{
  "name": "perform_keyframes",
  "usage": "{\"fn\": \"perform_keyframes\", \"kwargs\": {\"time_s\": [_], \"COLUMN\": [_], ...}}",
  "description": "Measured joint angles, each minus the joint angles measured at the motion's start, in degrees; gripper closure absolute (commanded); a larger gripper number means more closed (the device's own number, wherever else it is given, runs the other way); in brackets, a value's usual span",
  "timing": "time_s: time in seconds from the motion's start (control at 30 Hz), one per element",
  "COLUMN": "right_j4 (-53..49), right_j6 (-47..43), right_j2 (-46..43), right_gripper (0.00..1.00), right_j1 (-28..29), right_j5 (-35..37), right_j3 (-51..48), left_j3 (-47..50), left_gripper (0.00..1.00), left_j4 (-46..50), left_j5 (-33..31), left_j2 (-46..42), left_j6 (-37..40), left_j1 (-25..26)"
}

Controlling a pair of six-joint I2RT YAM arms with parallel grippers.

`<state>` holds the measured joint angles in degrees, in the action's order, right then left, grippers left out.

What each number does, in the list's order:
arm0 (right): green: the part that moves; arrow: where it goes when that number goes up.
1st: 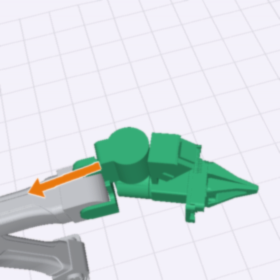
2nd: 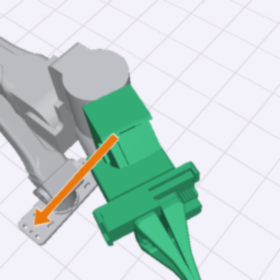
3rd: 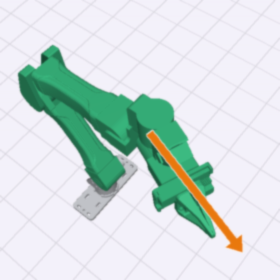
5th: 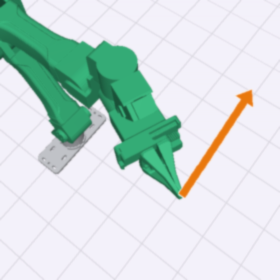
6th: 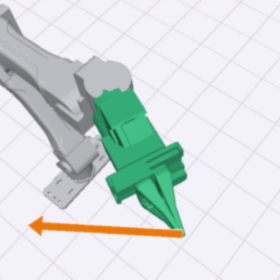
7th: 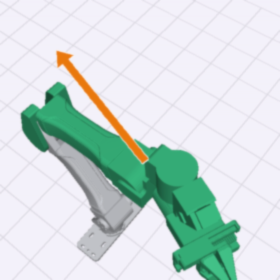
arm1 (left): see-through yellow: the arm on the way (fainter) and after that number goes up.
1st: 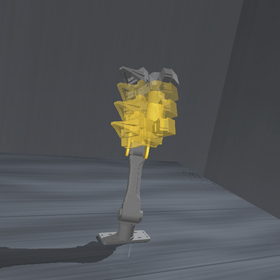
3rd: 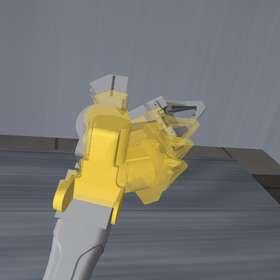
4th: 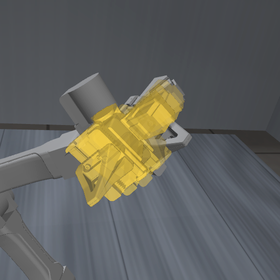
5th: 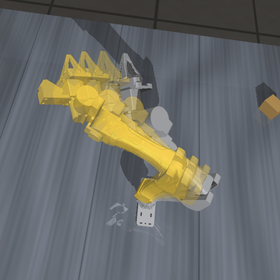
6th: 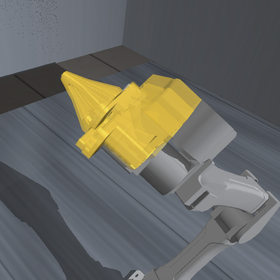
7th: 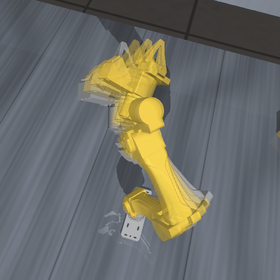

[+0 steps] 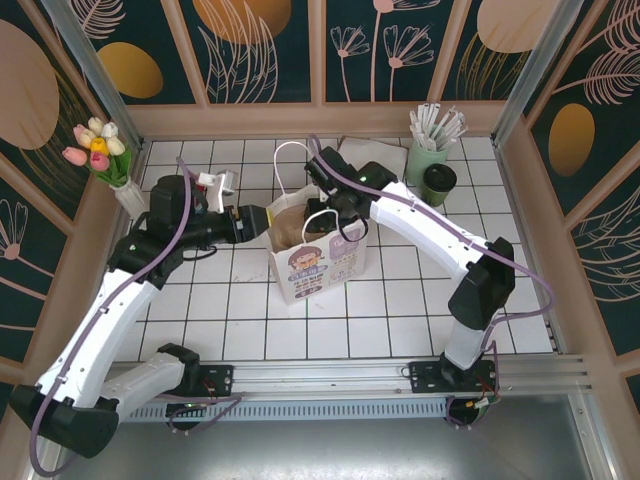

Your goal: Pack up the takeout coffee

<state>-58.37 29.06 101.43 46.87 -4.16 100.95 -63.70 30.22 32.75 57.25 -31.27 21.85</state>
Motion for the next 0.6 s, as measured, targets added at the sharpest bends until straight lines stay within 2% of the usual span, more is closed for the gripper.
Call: {"fn": "perform_keyframes", "kwargs": {"time_s": [0.1,0.17,0.33,0.5,0.6], "right_j4": [-1.2,-2.1,-3.1,-4.5,-5.1], "right_j6": [0.0,0.0,0.5,1.4,1.8], "right_j2": [0.1,0.7,3.4,5.1,5.7], "right_gripper": [0.63,0.63,0.63,0.63,0.63], "right_j1": [0.0,0.0,0.0,0.0,0.0], "right_j5": [-0.5,-0.7,-1.5,-1.9,-1.9], "right_j3": [1.0,2.1,5.0,7.8,8.7], "left_j3": [-0.7,-0.1,1.3,1.3,1.3], "left_gripper": [0.26,0.26,0.33,0.34,0.43], "left_j4": [-1.4,-4.1,-12.3,-16.4,-17.1], "left_j5": [3.4,4.8,7.4,7.1,6.9], "left_j2": [-1.8,-4.5,-8.3,-3.1,0.6], "left_j6": [4.9,7.7,12.0,14.7,15.6], "left_j1": [0.2,0.9,5.1,11.9,13.1]}}
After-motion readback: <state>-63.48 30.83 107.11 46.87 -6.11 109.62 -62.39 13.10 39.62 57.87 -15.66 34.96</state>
